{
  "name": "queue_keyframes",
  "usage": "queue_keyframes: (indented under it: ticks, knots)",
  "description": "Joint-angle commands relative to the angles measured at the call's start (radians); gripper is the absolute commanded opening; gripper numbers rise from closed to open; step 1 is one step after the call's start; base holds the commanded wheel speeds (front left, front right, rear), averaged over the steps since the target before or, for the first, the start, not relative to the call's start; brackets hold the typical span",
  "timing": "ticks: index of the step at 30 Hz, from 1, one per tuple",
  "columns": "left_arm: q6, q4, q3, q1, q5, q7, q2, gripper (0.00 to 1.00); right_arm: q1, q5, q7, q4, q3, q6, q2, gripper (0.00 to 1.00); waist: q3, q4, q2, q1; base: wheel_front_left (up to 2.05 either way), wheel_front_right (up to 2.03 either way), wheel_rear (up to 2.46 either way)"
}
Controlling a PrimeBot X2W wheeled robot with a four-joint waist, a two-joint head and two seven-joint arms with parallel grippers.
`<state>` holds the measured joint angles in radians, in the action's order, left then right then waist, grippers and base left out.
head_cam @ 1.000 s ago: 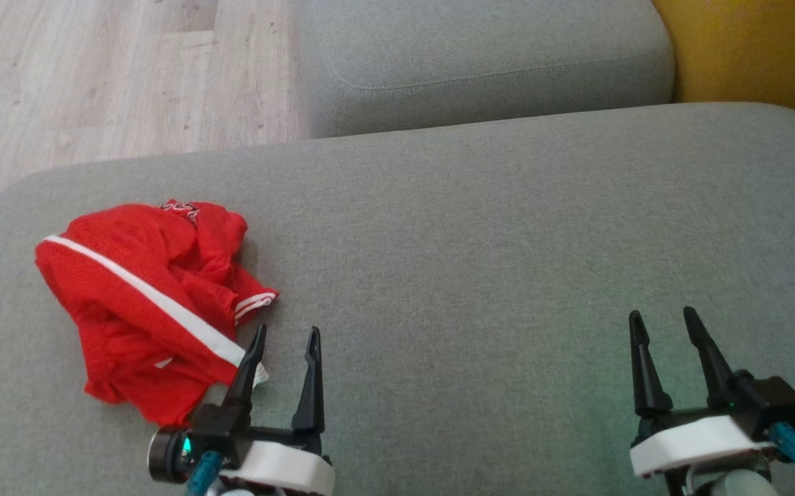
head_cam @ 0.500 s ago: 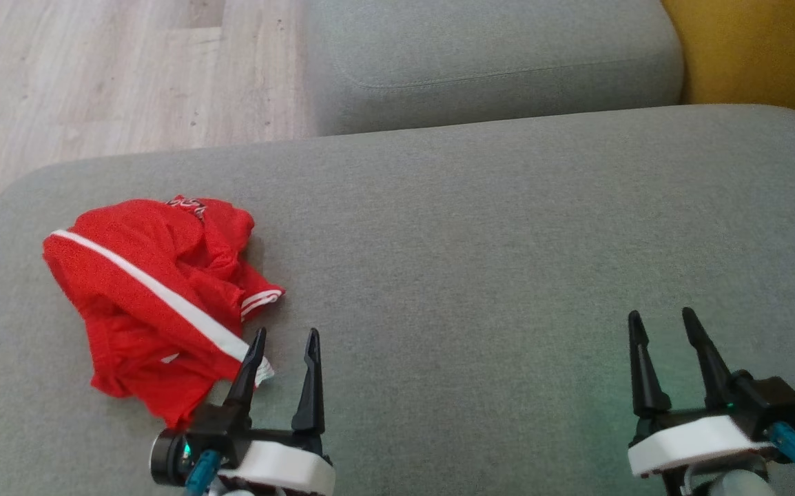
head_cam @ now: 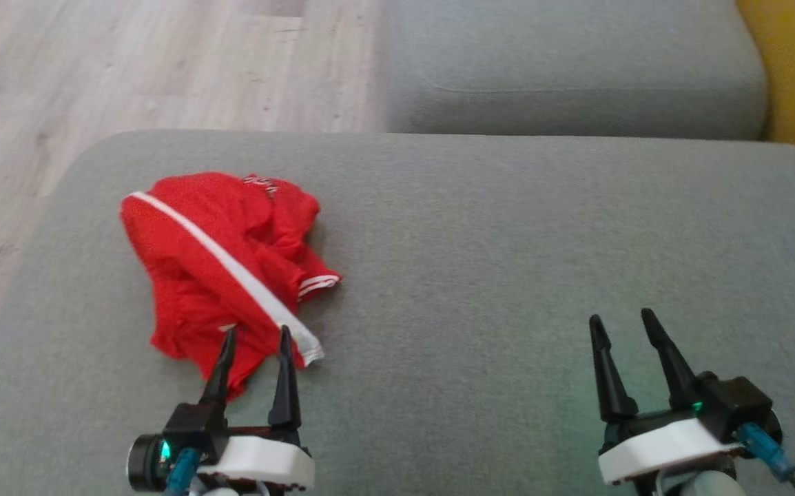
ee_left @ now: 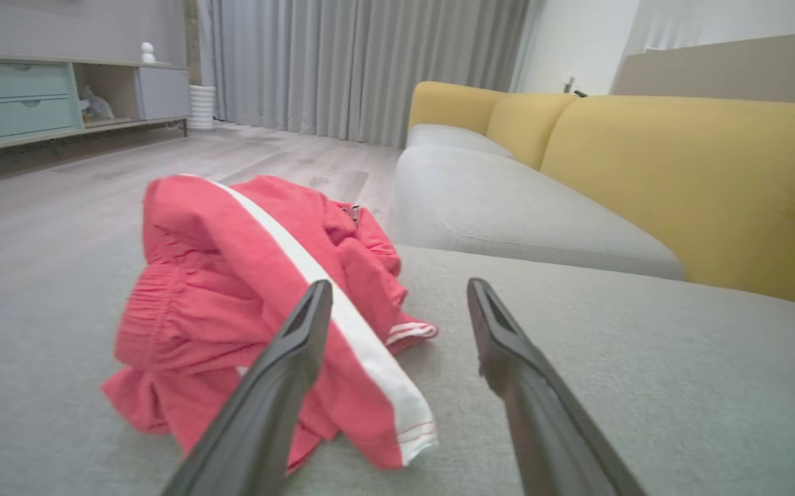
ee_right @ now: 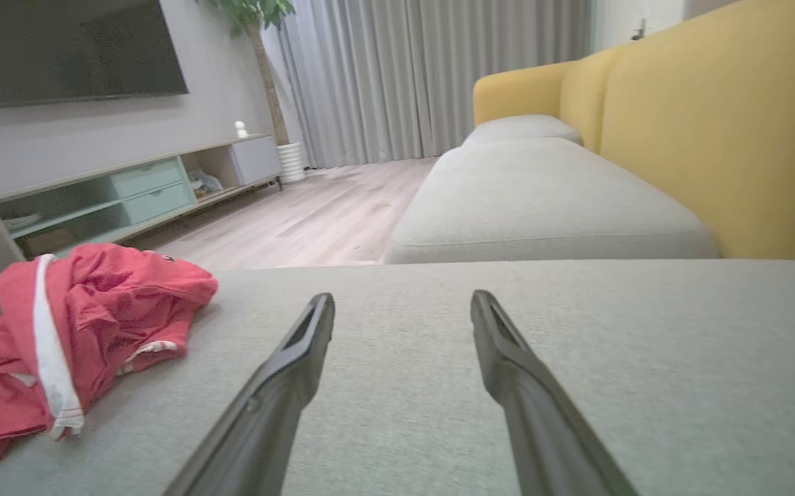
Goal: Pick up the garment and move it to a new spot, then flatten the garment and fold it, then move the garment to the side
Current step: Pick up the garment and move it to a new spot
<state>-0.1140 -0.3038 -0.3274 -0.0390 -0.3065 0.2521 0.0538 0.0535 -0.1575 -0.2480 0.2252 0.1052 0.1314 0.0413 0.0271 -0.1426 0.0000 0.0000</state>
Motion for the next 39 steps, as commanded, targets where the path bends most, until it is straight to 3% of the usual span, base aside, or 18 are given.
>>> queue_keyframes:
  ticks: [1,22,30,39]
  knots:
    - [-0.001,0.025,0.039,-0.031,0.011,0.010,-0.003,1.00,-0.021,-0.008,-0.014,-0.038,0.035,-0.001,0.009,1.00,0.006,-0.035,0.0000,0.0000,0.00,0.00,0.00]
    - [0.006,0.038,0.078,0.002,0.016,0.010,-0.004,1.00,-0.008,-0.052,-0.014,-0.037,0.114,-0.001,0.009,1.00,0.019,-0.201,0.0000,0.0000,0.00,0.00,0.00]
    - [0.012,0.038,0.087,0.000,0.031,0.010,-0.004,1.00,-0.008,-0.048,-0.014,-0.039,0.126,-0.001,0.009,1.00,0.006,-0.193,0.0000,0.0000,0.00,0.00,0.00]
    - [0.076,-0.056,0.077,-0.183,0.058,-0.025,0.022,1.00,-0.029,-0.027,-0.014,-0.043,0.122,-0.001,0.009,1.00,-0.065,-0.123,0.0000,0.0000,0.00,0.00,0.00]
